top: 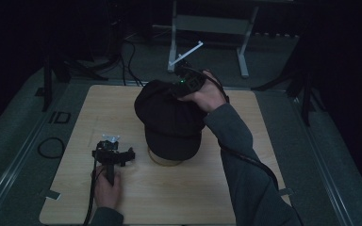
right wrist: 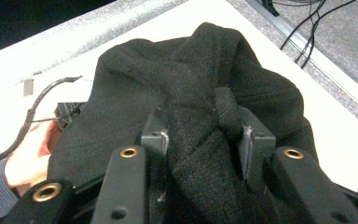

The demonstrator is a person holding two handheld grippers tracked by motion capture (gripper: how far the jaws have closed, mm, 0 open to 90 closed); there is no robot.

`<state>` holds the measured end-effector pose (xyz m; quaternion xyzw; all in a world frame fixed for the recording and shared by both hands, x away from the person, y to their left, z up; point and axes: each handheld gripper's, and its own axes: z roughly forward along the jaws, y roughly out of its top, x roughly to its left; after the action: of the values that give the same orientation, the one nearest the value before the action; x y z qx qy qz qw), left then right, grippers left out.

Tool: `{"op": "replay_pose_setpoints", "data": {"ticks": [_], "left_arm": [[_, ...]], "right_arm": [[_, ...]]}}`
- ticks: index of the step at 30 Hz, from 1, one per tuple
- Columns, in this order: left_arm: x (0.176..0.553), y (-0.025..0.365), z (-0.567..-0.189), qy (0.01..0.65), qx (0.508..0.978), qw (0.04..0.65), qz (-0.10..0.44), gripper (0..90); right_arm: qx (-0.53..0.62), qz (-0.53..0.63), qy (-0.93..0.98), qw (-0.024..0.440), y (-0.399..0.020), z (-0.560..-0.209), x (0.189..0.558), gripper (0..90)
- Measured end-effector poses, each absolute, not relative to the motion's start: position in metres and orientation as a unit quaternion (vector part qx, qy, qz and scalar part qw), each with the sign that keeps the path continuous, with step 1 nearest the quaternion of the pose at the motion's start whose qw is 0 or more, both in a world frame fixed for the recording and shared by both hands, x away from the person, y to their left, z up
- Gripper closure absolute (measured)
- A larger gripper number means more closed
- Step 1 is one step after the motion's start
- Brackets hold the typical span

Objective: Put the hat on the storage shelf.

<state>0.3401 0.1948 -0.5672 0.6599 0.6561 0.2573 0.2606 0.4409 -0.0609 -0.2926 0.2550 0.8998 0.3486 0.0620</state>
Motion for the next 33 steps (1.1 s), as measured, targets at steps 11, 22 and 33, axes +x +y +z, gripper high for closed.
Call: {"op": "replay_pose_setpoints", "data": {"ticks": [11, 22, 33], "left_arm": [[0.3401, 0.1948, -0.5672, 0.656, 0.66, 0.261, 0.257, 1.2], [0.3401, 0.1948, -0.5671, 0.656, 0.66, 0.261, 0.257, 1.2], [0.3401, 0.1948, -0.5672, 0.656, 0.66, 0.261, 0.257, 1.2]], "right_arm": [[0.263, 0.344, 0.899, 0.062, -0.0613, -0.2963, 0.4435, 53.7], [0.261, 0.332, 0.904, 0.067, -0.0571, -0.2986, 0.4418, 45.9], [0.266, 0.325, 0.904, 0.085, -0.0535, -0.2986, 0.4406, 33.8]]}}
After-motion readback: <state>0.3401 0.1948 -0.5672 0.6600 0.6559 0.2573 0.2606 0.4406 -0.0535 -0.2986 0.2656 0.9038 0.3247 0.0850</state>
